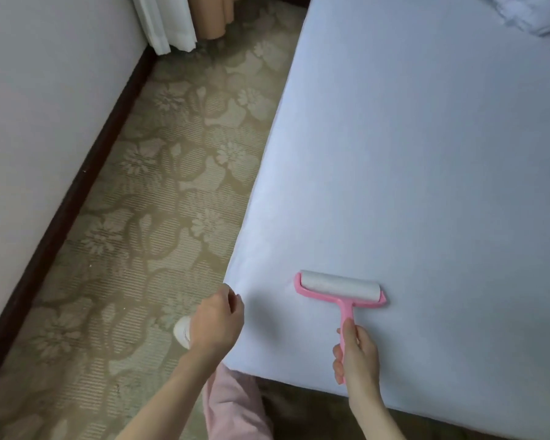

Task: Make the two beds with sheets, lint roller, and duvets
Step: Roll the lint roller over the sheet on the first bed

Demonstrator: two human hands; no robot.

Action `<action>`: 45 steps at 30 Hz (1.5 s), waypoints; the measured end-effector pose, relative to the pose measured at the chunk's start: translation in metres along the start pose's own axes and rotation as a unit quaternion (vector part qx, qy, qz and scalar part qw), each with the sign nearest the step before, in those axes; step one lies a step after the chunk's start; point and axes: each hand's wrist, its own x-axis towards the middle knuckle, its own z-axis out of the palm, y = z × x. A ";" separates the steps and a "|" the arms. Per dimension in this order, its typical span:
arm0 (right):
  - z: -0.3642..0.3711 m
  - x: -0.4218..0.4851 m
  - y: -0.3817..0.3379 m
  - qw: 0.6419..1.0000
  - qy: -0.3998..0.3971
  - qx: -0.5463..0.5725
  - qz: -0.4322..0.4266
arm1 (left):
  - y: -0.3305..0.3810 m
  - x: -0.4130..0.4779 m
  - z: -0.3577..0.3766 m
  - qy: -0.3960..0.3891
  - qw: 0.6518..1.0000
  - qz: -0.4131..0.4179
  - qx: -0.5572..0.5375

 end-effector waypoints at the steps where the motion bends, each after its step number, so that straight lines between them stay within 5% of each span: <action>1: 0.005 0.005 -0.004 1.000 0.004 0.001 -0.005 | 0.006 0.005 -0.003 -0.002 1.000 0.008 0.003; 17: 0.055 0.213 -0.253 0.997 -0.004 0.075 -0.001 | 0.096 0.171 -0.011 -0.120 0.969 0.148 0.156; 30: 0.036 0.110 -0.133 0.996 0.020 0.079 0.048 | 0.155 0.248 -0.018 -0.166 0.950 0.202 0.171; 40: 0.060 0.212 -0.245 0.995 0.037 0.087 0.030 | 0.204 0.302 -0.027 -0.205 0.928 0.235 0.206; 45: 0.078 0.287 -0.340 0.990 0.134 0.038 -0.014 | 0.250 0.361 -0.040 -0.202 0.918 0.268 0.213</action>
